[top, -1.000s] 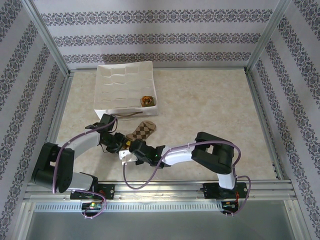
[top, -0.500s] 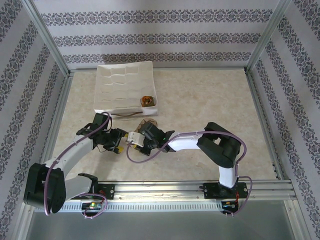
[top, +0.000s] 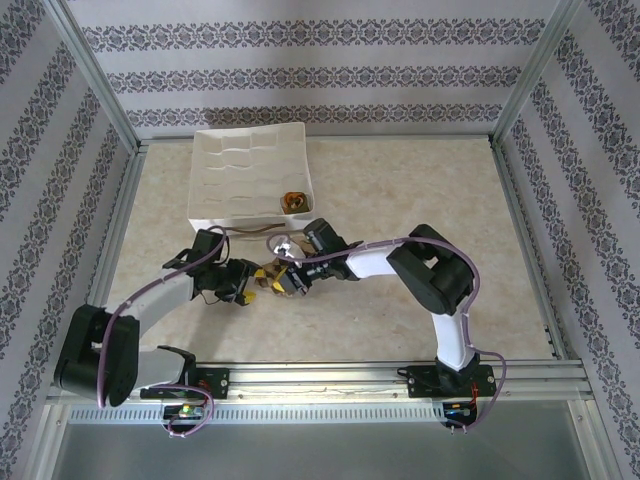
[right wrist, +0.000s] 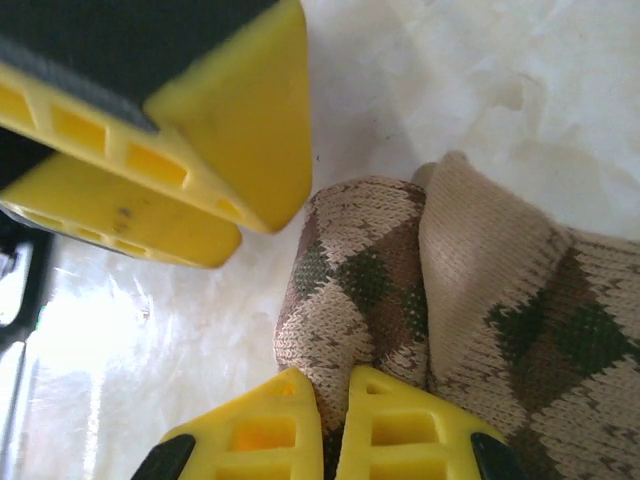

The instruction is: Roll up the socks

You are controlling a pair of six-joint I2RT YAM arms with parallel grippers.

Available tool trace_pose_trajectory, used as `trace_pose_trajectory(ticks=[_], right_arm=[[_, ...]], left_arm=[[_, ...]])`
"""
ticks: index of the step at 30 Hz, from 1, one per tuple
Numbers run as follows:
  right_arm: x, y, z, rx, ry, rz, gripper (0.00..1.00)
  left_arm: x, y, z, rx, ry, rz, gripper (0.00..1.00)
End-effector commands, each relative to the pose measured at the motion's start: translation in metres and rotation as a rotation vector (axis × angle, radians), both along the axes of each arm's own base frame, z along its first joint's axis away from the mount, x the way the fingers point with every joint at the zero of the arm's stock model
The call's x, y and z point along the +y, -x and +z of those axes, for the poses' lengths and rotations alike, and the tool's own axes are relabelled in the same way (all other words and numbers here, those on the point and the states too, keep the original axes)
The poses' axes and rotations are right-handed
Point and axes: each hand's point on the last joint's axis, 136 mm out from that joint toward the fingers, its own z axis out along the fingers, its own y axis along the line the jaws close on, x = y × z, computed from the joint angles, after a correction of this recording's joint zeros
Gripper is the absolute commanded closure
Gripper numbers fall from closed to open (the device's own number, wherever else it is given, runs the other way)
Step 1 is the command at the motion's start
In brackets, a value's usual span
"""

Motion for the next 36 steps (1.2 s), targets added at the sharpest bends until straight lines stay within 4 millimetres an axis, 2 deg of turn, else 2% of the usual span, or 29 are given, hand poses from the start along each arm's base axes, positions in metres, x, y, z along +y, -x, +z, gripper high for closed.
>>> trace_pose_trajectory(ticks=[1, 6, 9, 12, 14, 15, 16, 17, 20, 22, 24, 25, 31, 34, 36], right_arm=[[-0.029, 0.027, -0.051, 0.314, 0.135, -0.039, 1.0], [-0.034, 0.025, -0.058, 0.407, 0.134, -0.062, 1.0], [-0.036, 0.023, -0.062, 0.44, 0.139, -0.076, 1.0], [-0.038, 0.021, -0.062, 0.434, 0.141, -0.081, 1.0], [-0.039, 0.018, -0.059, 0.389, 0.148, -0.078, 1.0], [-0.039, 0.017, -0.057, 0.359, 0.152, -0.076, 1.0], [-0.039, 0.014, -0.05, 0.302, 0.148, -0.074, 1.0], [-0.039, 0.012, -0.044, 0.248, 0.146, -0.074, 0.95], [-0.042, 0.003, -0.018, -0.006, 0.151, -0.092, 0.73], [-0.046, 0.0, 0.007, -0.282, 0.152, -0.117, 0.63], [-0.045, 0.007, 0.025, -0.501, 0.158, -0.102, 0.54], [-0.044, 0.012, 0.03, -0.577, 0.183, -0.083, 0.52], [-0.022, 0.045, 0.022, -0.89, 0.345, 0.069, 0.49], [-0.009, 0.042, 0.013, -1.016, 0.438, 0.099, 0.49], [-0.003, 0.033, 0.008, -1.09, 0.509, 0.097, 0.49]], left_arm=[[-0.013, -0.013, 0.0, -0.054, 0.026, -0.032, 0.46], [-0.025, -0.022, -0.01, -0.05, 0.021, -0.073, 0.46], [-0.028, -0.018, -0.025, -0.014, -0.002, -0.107, 0.5], [-0.021, -0.002, -0.044, 0.068, -0.054, -0.129, 0.6], [-0.016, 0.013, -0.054, 0.126, -0.082, -0.137, 0.75], [-0.013, 0.021, -0.058, 0.154, -0.094, -0.135, 0.85], [-0.01, 0.029, -0.06, 0.181, -0.106, -0.134, 0.96], [-0.007, 0.034, -0.061, 0.195, -0.115, -0.133, 1.0], [-0.001, 0.045, -0.059, 0.228, -0.132, -0.112, 1.0], [0.001, 0.048, -0.055, 0.237, -0.135, -0.088, 1.0], [0.002, 0.047, -0.05, 0.233, -0.141, -0.072, 1.0], [0.003, 0.047, -0.048, 0.233, -0.144, -0.067, 1.0], [0.0, 0.042, -0.043, 0.232, -0.14, -0.061, 1.0], [-0.001, 0.041, -0.042, 0.23, -0.138, -0.066, 1.0], [-0.002, 0.041, -0.042, 0.231, -0.138, -0.07, 1.0]])
